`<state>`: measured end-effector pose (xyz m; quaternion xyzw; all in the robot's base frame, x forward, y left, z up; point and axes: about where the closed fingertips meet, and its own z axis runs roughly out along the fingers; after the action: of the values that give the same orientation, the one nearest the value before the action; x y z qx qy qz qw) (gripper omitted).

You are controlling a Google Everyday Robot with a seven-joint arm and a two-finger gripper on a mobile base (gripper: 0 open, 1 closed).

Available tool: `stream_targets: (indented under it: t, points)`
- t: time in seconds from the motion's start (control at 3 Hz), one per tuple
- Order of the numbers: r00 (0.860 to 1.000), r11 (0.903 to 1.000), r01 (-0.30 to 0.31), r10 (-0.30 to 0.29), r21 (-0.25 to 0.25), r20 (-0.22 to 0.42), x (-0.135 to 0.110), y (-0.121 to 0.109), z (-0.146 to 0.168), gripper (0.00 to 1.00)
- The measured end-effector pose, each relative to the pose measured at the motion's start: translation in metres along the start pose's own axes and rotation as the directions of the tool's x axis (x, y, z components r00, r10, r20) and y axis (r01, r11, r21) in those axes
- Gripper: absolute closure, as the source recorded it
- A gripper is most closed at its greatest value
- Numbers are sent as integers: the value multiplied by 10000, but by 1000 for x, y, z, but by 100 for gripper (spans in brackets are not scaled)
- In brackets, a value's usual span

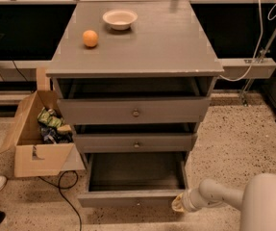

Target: Close bottom drawer

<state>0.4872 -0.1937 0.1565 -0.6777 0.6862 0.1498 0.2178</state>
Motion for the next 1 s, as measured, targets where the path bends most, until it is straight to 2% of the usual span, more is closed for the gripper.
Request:
stream_targets:
  t: [0.33,0.67,1.0]
  points:
    - [9975,9968,257,-305,752,641,-5,-11,7,100]
    - [9925,9882,265,-440,1506,1142,-12,-27,10,100]
    - [9842,9806,20,-366,1961,1731,-17,-43,12,100]
